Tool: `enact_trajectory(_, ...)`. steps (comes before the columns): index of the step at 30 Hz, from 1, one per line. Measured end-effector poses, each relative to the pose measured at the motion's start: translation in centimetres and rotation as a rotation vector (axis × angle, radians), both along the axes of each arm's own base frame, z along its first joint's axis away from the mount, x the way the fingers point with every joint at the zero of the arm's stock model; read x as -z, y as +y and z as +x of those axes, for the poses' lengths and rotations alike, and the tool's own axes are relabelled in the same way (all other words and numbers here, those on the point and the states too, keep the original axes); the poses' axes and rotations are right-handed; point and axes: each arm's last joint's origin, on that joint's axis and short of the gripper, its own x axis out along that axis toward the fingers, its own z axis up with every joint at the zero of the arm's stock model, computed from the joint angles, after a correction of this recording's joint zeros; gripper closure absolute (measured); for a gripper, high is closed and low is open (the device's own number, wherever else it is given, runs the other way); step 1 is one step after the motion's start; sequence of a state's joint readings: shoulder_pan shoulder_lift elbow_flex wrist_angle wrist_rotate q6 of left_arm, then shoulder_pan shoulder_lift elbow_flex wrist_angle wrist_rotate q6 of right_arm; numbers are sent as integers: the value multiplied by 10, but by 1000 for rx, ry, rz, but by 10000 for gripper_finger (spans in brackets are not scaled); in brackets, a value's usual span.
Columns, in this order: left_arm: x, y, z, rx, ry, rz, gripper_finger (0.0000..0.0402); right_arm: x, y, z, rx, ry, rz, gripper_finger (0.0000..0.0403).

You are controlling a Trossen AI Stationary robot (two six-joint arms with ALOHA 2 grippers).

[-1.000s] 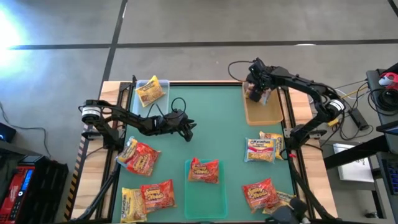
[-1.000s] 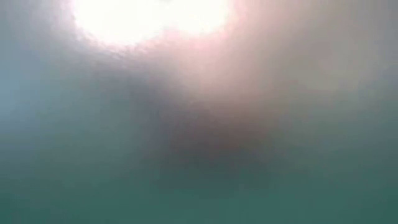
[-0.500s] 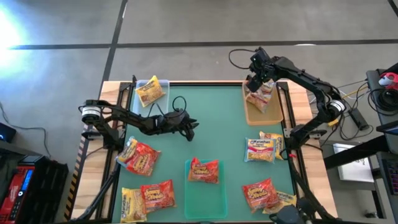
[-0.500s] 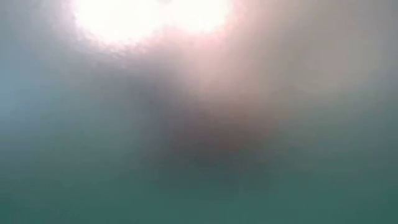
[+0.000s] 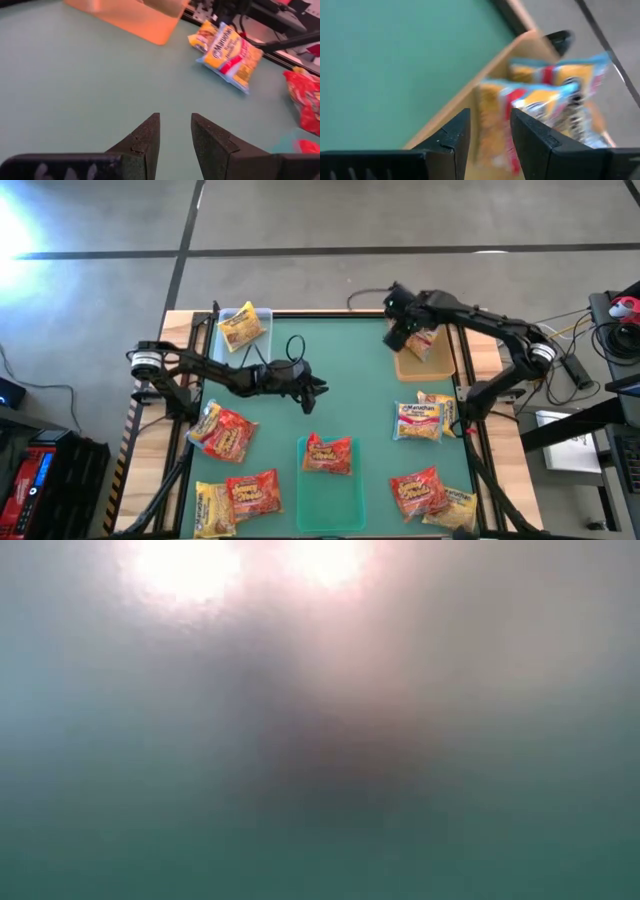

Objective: Sort Maruchan noodles
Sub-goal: Put the blue noodle pack into the yellow bin

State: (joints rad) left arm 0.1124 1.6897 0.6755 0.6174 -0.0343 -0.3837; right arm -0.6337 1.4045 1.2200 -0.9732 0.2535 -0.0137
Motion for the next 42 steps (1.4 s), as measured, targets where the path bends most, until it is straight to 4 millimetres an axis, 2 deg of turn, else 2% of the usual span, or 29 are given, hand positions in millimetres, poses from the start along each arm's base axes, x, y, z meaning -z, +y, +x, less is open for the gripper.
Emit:
enact_trajectory(6, 0, -7, 0, 16, -1, -17, 308, 3, 58, 15, -78, -19, 51, 275)
enact_trajectory(10, 0, -10, 1, 24, -2, -20, 308, 11, 98, 18, -126, -44, 112, 279)
enact_trajectory(16, 1, -13, 1, 39, 0, -9, 308, 30, 152, 8, -61, -44, 185, 287)
enact_trajectory(25, 0, -13, 1, 62, 6, 49, 308, 52, 221, -18, 137, 58, 452, 288)
enact_trajectory(32, 0, -13, 1, 67, 4, 61, 308, 52, 252, -40, 243, 223, 517, 299)
enact_trajectory(42, -1, -13, 1, 67, 3, 59, 308, 70, 250, -58, 264, 345, 428, 324)
